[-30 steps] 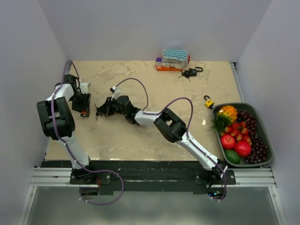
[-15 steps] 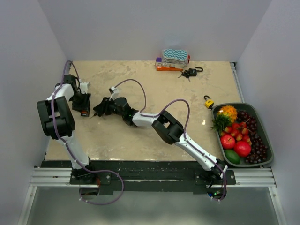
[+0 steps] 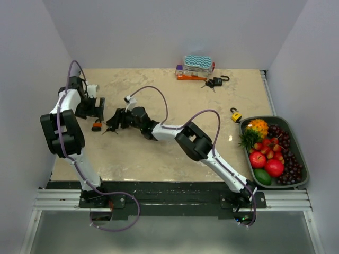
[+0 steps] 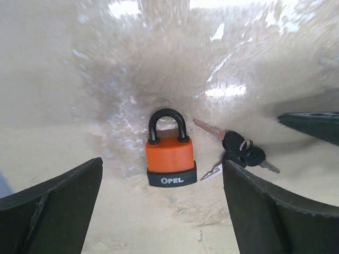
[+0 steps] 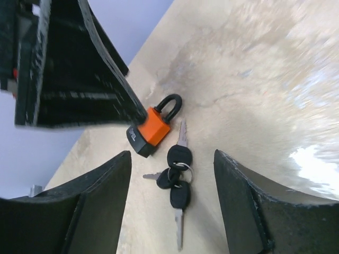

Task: Lock with the key
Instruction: Place the lock at the center of the board, then pick up the lock from the center of the board.

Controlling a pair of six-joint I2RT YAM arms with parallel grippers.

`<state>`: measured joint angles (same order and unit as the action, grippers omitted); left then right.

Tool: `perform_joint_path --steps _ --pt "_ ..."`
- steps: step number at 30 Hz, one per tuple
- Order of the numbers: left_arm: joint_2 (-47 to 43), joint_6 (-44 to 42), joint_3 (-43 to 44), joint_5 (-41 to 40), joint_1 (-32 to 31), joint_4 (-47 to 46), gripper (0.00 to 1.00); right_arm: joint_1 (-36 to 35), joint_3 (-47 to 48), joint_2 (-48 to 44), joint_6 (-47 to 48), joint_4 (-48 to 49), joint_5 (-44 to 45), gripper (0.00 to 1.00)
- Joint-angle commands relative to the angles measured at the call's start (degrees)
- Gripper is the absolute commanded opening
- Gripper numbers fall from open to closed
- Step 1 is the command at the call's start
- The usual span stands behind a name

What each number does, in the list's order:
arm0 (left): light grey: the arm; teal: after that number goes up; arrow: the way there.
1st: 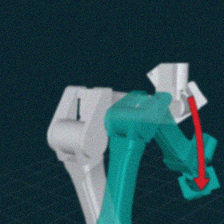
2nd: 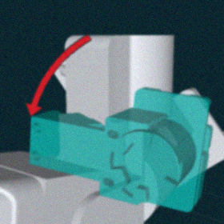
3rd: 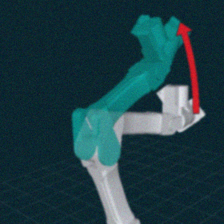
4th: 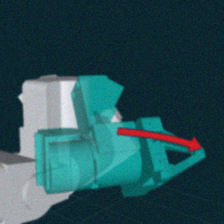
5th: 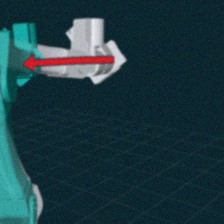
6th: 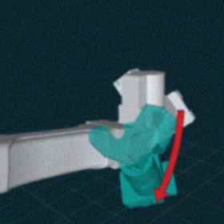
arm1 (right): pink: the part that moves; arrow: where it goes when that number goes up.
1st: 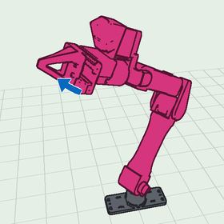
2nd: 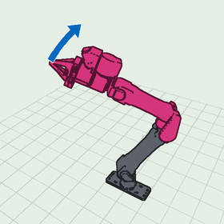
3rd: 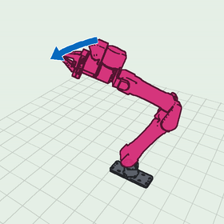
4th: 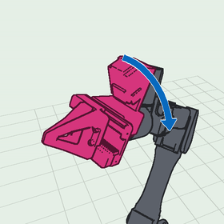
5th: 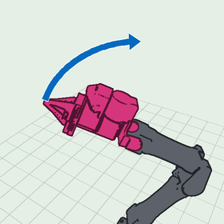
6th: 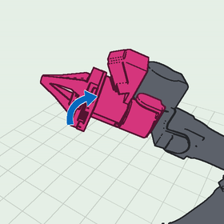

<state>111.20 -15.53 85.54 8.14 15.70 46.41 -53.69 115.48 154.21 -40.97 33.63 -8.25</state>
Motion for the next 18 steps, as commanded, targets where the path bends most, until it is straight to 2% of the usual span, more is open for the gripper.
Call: perform_joint_path --steps 1,4,9,13,16,18 --pt "-5.9 -0.6 6.7 1.3 0.6 2.4 0.99 4.5 -4.6 -12.7 7.7 0.1 -0.6 0.68" --pt "-9.4 -1.4 7.8 1.4 0.2 -0.3 0.99 8.5 -7.1 -17.4 10.6 -5.0 -4.1 0.75" --pt "-15.5 -0.2 8.2 1.5 -1.9 -6.1 0.99 15.8 -8.1 -27.7 21.8 -20.0 -9.0 0.99" --pt "-17.7 2.0 8.1 2.0 -4.7 -9.5 0.99 24.1 -7.9 -33.8 31.3 -31.9 -9.5 0.99" --pt "-18.7 2.6 7.5 2.4 -6.6 -11.5 0.99 29.8 -3.7 -36.1 40.0 -50.2 -9.6 0.99" --pt "-20.2 2.1 6.0 2.3 -7.7 -14.0 0.99 33.0 0.3 -36.9 46.8 -58.0 -10.0 0.99"
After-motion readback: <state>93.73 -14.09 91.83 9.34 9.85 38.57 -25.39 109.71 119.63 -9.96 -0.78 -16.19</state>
